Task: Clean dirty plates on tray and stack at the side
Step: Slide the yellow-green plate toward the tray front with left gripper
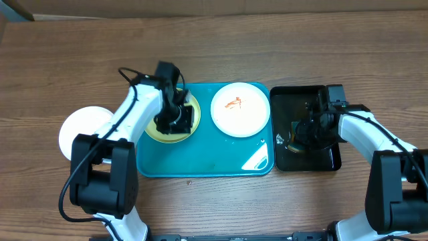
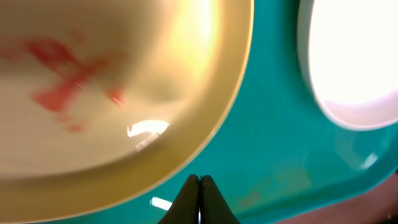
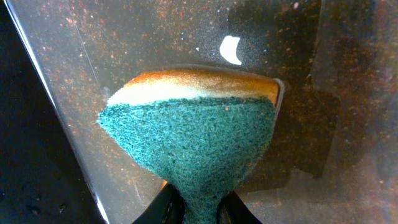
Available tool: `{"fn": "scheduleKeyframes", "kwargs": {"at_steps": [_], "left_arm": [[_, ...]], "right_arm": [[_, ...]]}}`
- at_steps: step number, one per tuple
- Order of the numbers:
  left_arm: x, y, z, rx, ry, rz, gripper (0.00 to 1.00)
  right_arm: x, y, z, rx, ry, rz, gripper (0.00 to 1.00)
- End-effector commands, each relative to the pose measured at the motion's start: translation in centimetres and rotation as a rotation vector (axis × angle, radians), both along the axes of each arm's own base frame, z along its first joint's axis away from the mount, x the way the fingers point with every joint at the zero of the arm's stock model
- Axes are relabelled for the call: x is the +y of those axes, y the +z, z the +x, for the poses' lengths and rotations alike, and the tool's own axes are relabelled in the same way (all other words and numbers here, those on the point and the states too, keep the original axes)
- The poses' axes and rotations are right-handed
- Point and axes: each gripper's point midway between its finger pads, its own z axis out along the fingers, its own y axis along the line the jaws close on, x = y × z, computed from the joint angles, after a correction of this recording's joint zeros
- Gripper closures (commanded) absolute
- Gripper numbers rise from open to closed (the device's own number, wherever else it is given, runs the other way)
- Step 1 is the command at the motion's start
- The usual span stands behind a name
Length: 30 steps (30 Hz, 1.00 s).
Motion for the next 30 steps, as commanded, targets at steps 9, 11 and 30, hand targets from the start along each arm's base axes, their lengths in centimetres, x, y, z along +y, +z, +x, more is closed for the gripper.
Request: {"fn": "scheduleKeyframes", "kwargs": {"at_steps": [9,11,30], "left_arm": [[3.3,-1.9,0.3,-0.044,0.032,0.247,0.96],[3.0,-2.8,-0.5,-0.028,0.027,0.245,0.96],[-9.1,-2.4,-3.8,0.003,-0.155,-0.19,0.96]], "right_arm": [[-0.5,-1.6,-2.3,0.084,-0.002,-0.025,0.83],[-0.5,-1.6,-2.4,0.087,-0.002,-0.025,0.83],[-0.5,-1.6,-2.5,0.094,-0.002,-0.025,0.84]]}}
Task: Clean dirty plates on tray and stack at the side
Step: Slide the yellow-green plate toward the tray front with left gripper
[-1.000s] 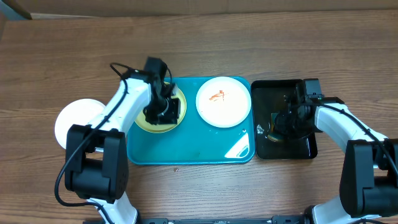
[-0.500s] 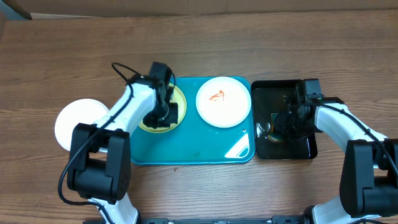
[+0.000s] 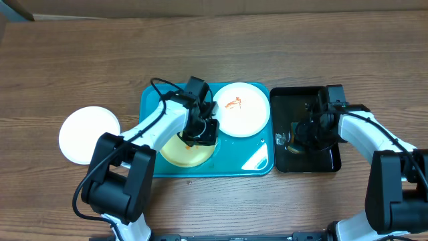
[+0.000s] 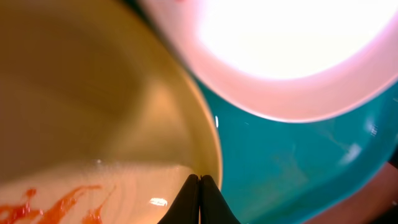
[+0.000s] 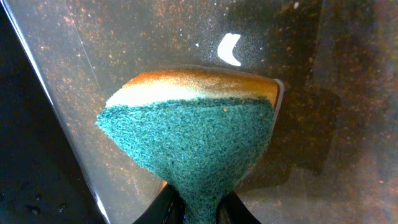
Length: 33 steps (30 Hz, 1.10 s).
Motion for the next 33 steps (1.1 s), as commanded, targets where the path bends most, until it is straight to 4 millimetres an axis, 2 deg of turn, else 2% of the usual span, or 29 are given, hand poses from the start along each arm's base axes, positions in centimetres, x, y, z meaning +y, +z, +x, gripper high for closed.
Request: {"fn": "scheduleKeyframes", "kwargs": {"at_steps": [1,4,7,11,14,18,21,24,29,33], "left_arm": [[-1.1,0.8,-0.2,0.024,-0.008,-0.075,0.96],[-0.2,1.7,1.0,0.011,0.011,-0.068,0.96],[1.2,3.5,2.7,-0.024,0.027,-0.049,0.96],[5.5,5.9,4.6,-0.085,0.085,0.091,0.87],[9.4,6.5,4.5,-0.071,0.144,0.216,0.73],[13.9,5.5,2.8,0.028,0.25,0.336,0.72],[15.5,4.0,1.6,0.081,0.303,0.351,0.71],[16.2,2.4,0.4,0.115,0.318,0.358,0.7],[16.4,-0.1,-0.8,0.121,0.315,0.358,0.63],[16.3,-1.4,-1.0,0.106,0.319,0.348,0.68]], "right_arm": [[-0.5,-1.6,-2.2,0.082,-0.002,-0.028,0.84],[-0.5,-1.6,-2.3,0.084,-0.002,-0.029,0.84],[-0.5,-1.6,-2.3,0.085,-0.002,-0.028,0.83],[-0.5,-1.6,-2.3,0.085,-0.002,-0.028,0.82],[-0.5,-1.6,-2.3,0.084,-0.002,-0.029,0.82],[-0.5,-1.6,-2.2,0.081,-0.002,-0.029,0.83],[-0.5,-1.6,-2.2,0.081,-0.002,-0.029,0.83],[-0.5,-1.6,-2.2,0.081,-0.002,-0.029,0.83],[-0.5,-1.6,-2.3,0.083,-0.002,-0.028,0.83],[-0.5,-1.6,-2.3,0.086,-0.002,-0.028,0.83]]}}
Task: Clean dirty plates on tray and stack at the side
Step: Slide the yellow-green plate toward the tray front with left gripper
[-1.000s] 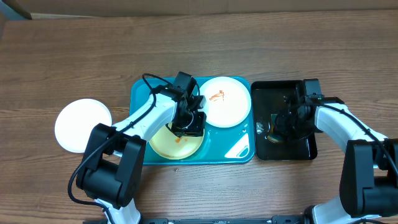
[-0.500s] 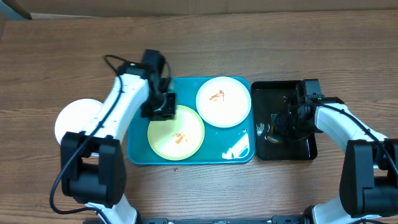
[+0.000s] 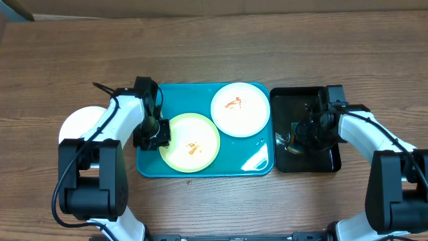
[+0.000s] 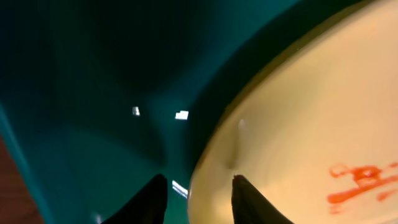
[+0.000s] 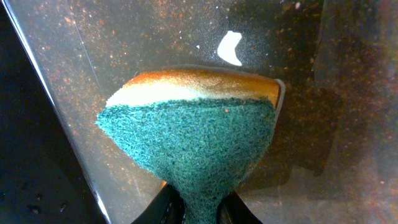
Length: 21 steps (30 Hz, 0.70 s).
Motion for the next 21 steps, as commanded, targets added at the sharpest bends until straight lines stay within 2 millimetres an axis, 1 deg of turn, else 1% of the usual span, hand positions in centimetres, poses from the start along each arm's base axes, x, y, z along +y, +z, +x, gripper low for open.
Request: {"fn": "scheduleKeyframes", "kwargs": {"at_steps": [1,3,4,7,10,12,15,18,21], "left_arm": [[0.1,-0.5,-0.3,-0.015,0.009,0.007,0.71],[0.1,-0.6,-0.3,-0.021,0.009,0.006,0.88],[0.1,-0.6,-0.2,-0.023,0.01,0.005,0.91],[-0.1,-0.6,-0.2,-0.023,0.014,-0.004,0.94],[-0.5,-0.6,-0.2,-0.021,0.015,-0.025,0.96],[-0.5,-0.6,-0.3,-0.018,0.016,-0.029,0.96],[-0.8,-0.5,-0.3,-0.016,0.019,-0.046,0.96],[-0.8,-0.5,-0.3,-0.014,0.037,-0.044,0.96],[-0.8,-0.5,-0.3,-0.013,0.04,-0.044,0.96]], "right_arm": [[-0.6,-1.6,-2.3,0.083,-0.002,-0.031,0.83],[-0.6,-1.6,-2.3,0.083,-0.002,-0.032,0.83],[-0.6,-1.6,-2.3,0.083,-0.002,-0.031,0.83],[-0.6,-1.6,-2.2,0.082,-0.002,-0.032,0.84],[-0.6,-1.4,-2.2,0.085,-0.003,-0.031,0.96],[-0.6,-0.8,-2.0,0.095,-0.003,-0.031,0.96],[-0.6,1.0,-1.5,0.114,-0.002,-0.032,0.96],[-0.5,3.8,-0.4,0.095,0.006,-0.032,0.96],[-0.5,6.1,0.6,0.05,0.006,-0.03,0.96]]}}
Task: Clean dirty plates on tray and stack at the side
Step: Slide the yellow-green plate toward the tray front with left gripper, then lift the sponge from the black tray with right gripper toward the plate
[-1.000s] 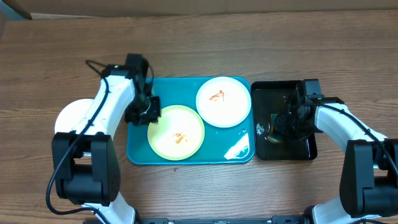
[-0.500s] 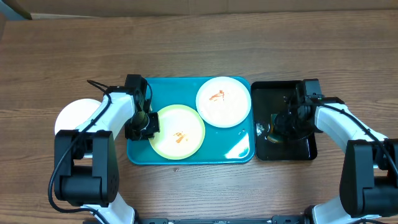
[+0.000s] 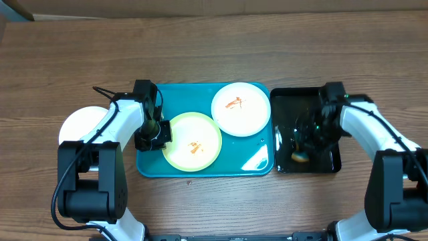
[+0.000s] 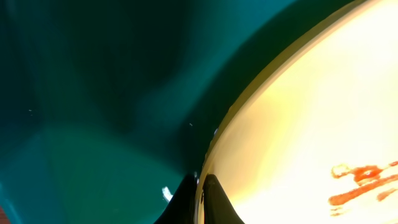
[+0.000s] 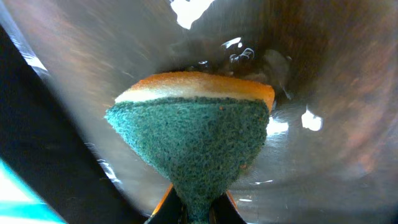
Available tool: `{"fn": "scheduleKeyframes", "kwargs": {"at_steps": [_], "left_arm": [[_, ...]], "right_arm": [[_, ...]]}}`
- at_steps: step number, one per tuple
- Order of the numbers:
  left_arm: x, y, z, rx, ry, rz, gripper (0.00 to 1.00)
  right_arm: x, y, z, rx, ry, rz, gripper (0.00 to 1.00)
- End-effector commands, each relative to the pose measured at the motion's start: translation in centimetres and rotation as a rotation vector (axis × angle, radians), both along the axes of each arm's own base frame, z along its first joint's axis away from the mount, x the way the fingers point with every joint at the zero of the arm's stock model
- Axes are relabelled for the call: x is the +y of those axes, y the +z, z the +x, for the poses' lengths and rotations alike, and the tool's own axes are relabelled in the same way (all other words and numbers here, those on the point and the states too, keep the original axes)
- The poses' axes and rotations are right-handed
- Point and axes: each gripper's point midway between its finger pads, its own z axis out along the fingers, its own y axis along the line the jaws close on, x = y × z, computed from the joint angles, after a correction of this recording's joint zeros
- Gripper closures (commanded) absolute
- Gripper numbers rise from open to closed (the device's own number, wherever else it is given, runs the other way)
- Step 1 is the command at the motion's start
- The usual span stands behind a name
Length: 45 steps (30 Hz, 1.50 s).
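A yellow plate (image 3: pixel 192 141) smeared with red sauce lies on the teal tray (image 3: pixel 254 161), front left. My left gripper (image 3: pixel 158 134) is shut on its left rim; the rim (image 4: pixel 214 155) sits between the fingers in the left wrist view. A white plate (image 3: pixel 241 109) with a red smear lies at the tray's back right. My right gripper (image 3: pixel 309 142) is shut on a green and orange sponge (image 5: pixel 193 134) over the black bin (image 3: pixel 331 161).
A clean white plate (image 3: pixel 80 127) sits on the wooden table left of the tray. The black bin stands right against the tray's right edge. Water glints in the bin under the sponge.
My left gripper, open astride the yellow plate's left rim, has shut on it. My right gripper with the sponge has shifted a little toward the bin's front; the view under it is blurred.
First my left gripper was shut over the yellow plate at the tray's back left. Then it was at the plate's right side, with the plate farther front. Later it stood open at the left rim, and now it grips it. The right gripper kept the sponge in the bin.
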Motion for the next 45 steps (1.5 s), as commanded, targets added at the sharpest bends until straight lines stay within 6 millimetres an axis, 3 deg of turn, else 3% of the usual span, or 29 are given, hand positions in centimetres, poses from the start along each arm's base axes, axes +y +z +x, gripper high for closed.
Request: {"fn": "scheduleKeyframes", "kwargs": {"at_steps": [1,5,10,13,18,23,30,33,35,41,45], "left_arm": [[-0.2,-0.4,-0.5,0.016,0.03,-0.004,0.95],[-0.2,-0.4,-0.6,0.02,0.03,-0.003,0.96],[-0.2,-0.4,-0.6,0.019,0.034,-0.003,0.96],[-0.2,-0.4,-0.6,0.02,0.034,-0.004,0.94],[-0.3,-0.4,-0.6,0.023,0.052,-0.009,0.96],[-0.5,-0.3,-0.7,0.025,0.054,-0.022,0.96],[-0.6,-0.3,-0.8,0.03,0.053,-0.027,0.96],[-0.6,-0.3,-0.8,0.032,0.054,-0.027,0.96],[-0.6,-0.3,-0.8,0.032,0.054,-0.028,0.96],[-0.6,-0.3,-0.8,0.032,0.054,-0.028,0.96],[-0.7,-0.3,-0.8,0.032,0.053,-0.028,0.96]], "right_arm": [[0.0,3.4,2.5,-0.118,0.007,-0.002,0.96],[-0.1,3.0,2.5,-0.124,0.008,-0.007,0.96],[-0.2,0.2,2.6,-0.146,0.007,-0.014,0.96],[-0.3,-2.7,1.6,-0.139,0.002,-0.014,0.96],[-0.3,-4.0,1.2,-0.15,-0.023,-0.013,0.96],[1.9,-1.5,2.2,-0.154,0.012,0.114,0.96],[4.6,6.0,4.8,-0.219,0.125,0.203,0.96],[6.8,8.8,5.2,-0.266,0.197,0.212,0.96],[8.9,9.5,5.0,-0.288,0.26,0.222,0.96],[16.8,8.9,2.9,-0.319,0.484,0.266,0.96],[21.1,7.2,1.6,-0.336,0.575,0.224,0.96]]}}
